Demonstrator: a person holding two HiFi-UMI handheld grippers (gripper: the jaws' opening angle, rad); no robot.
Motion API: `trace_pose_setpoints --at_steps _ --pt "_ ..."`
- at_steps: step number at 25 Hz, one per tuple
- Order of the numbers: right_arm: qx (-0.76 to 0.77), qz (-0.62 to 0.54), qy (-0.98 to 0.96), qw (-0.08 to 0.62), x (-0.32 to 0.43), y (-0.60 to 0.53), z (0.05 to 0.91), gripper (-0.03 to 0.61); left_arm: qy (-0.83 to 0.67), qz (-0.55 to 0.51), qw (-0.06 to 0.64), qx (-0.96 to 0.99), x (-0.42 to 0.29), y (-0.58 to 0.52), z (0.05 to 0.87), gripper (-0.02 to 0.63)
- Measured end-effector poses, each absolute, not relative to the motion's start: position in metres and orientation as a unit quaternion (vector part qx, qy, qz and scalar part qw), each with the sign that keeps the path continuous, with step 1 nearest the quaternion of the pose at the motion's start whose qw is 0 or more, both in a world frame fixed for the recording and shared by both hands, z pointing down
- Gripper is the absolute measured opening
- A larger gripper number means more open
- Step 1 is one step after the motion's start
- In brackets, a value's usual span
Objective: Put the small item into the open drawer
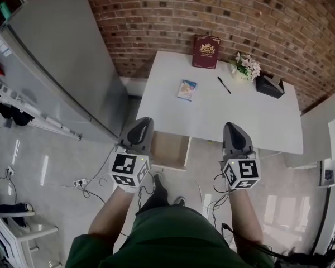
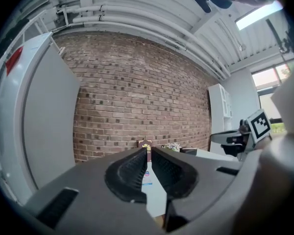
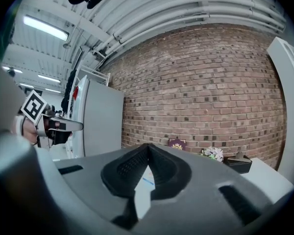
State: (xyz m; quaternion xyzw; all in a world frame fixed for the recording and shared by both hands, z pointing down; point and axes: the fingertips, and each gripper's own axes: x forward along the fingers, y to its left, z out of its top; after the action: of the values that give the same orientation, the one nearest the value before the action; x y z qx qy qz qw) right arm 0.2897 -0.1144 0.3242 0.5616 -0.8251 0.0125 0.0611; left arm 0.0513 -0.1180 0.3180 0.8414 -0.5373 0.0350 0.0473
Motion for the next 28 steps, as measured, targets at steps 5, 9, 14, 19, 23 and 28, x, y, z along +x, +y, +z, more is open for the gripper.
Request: trace_pose_setpoints --at_steps 5,9,14,19,23,28 --pt "0.571 0.017 -0.818 0.073 0.275 -0.154 0.332 0.003 -0.533 0.035 0.057 0.843 0.032 -0.164 0.326 0.025" --pt "0.577 0.021 -0.813 0.079 0.261 -0.180 0.336 0.003 -0.528 0.032 0.061 0.846 0.016 -0.195 0.328 0.025" --pt "0.586 0.021 -0.805 0.089 0.244 -0.206 0.337 0.003 -0.519 0.029 0.071 0.852 -0.001 -0.226 0.335 0.025" --pt "0.591 0.022 -0.800 0.104 0.230 -0.222 0.346 0.003 -0.508 0.029 0.082 0.857 -0.012 -0.245 0.347 0.025" --pt "0.585 0.029 -0.801 0.126 0.219 -0.236 0.362 0.003 -0.503 0.034 0.092 0.859 -0.015 -0.253 0.359 0.025" --pt "0.557 0.033 -0.810 0.181 0.210 -0.264 0.397 0.006 -0.509 0.049 0.107 0.853 -0.018 -0.258 0.379 0.025"
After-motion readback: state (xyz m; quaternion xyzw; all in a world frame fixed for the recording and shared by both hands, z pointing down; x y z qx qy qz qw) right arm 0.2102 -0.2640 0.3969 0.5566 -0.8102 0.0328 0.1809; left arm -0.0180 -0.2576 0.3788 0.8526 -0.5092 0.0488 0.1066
